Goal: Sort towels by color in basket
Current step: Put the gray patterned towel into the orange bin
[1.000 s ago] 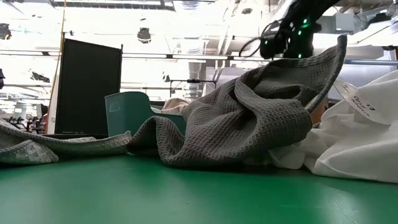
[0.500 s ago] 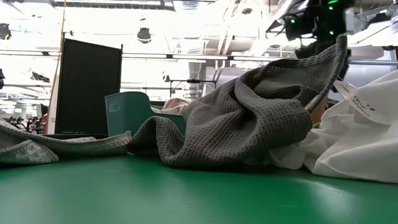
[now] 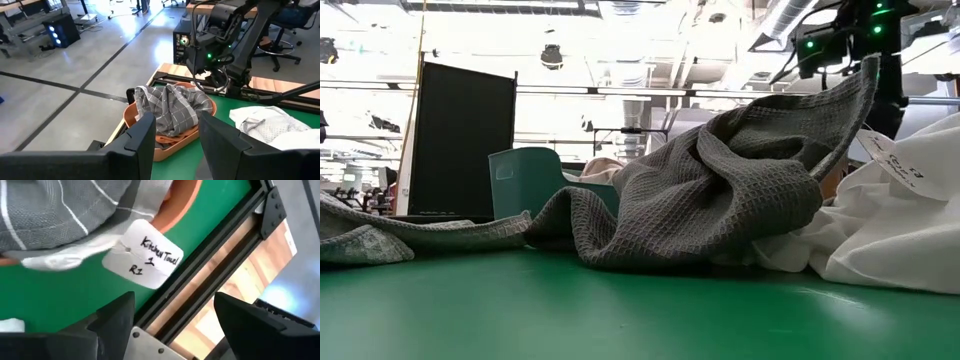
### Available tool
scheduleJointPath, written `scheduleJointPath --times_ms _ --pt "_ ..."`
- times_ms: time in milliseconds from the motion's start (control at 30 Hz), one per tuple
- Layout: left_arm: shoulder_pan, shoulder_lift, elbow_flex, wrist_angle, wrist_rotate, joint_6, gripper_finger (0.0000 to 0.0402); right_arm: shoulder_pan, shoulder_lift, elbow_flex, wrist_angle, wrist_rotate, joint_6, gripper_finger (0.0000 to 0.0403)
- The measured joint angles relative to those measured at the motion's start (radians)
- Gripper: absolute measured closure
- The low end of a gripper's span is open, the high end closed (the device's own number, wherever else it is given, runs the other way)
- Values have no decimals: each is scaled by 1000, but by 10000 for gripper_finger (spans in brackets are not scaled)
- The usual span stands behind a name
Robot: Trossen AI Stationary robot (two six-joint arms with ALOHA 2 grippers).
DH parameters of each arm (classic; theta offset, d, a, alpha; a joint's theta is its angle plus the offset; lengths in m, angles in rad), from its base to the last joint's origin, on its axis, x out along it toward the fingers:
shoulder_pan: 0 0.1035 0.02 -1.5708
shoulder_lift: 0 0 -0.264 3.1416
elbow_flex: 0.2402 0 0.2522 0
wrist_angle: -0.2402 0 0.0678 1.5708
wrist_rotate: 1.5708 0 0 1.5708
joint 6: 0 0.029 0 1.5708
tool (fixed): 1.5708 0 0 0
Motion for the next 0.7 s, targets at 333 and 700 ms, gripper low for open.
scheduleJointPath --times_ms 333,700 --pt "0 0 0 0 0 -2 262 97 6 -87 127 162 8 92" --pt "0 0 0 2 -2 6 262 100 50 -140 237 169 -64 193"
